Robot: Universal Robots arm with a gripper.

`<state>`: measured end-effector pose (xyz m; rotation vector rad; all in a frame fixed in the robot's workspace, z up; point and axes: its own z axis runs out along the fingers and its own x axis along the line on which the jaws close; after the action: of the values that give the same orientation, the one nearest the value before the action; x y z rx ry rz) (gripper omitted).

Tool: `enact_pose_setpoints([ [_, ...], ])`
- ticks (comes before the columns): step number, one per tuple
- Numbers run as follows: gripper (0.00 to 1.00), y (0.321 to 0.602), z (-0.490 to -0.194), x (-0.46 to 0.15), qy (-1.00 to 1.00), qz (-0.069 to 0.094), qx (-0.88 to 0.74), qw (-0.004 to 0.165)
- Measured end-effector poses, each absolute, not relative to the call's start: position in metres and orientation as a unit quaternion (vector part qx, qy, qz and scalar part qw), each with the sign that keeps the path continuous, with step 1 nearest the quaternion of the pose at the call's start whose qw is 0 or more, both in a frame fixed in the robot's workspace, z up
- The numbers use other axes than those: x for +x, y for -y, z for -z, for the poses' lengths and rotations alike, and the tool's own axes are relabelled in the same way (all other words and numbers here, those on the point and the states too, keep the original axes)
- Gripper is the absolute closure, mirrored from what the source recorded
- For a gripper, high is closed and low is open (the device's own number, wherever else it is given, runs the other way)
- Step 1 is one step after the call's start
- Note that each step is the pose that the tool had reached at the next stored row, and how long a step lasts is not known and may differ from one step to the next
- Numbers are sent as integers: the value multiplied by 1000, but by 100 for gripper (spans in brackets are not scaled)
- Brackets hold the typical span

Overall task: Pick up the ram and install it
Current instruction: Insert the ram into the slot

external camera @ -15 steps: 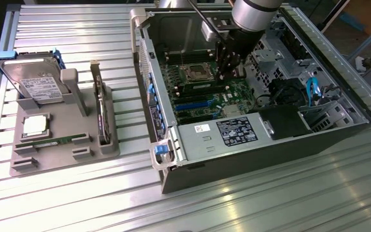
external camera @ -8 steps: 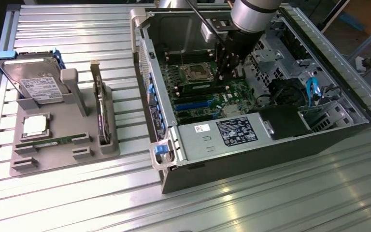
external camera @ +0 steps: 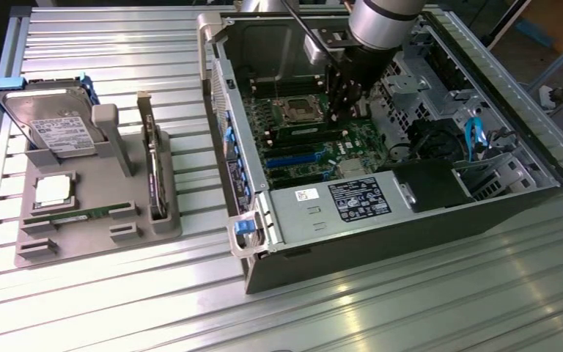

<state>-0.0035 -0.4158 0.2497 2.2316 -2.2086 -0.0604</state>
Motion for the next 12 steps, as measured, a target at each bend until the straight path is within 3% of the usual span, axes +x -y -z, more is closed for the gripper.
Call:
enact_pose_setpoints([
  [12, 88, 416, -244, -4, 703, 19, 711, 1],
])
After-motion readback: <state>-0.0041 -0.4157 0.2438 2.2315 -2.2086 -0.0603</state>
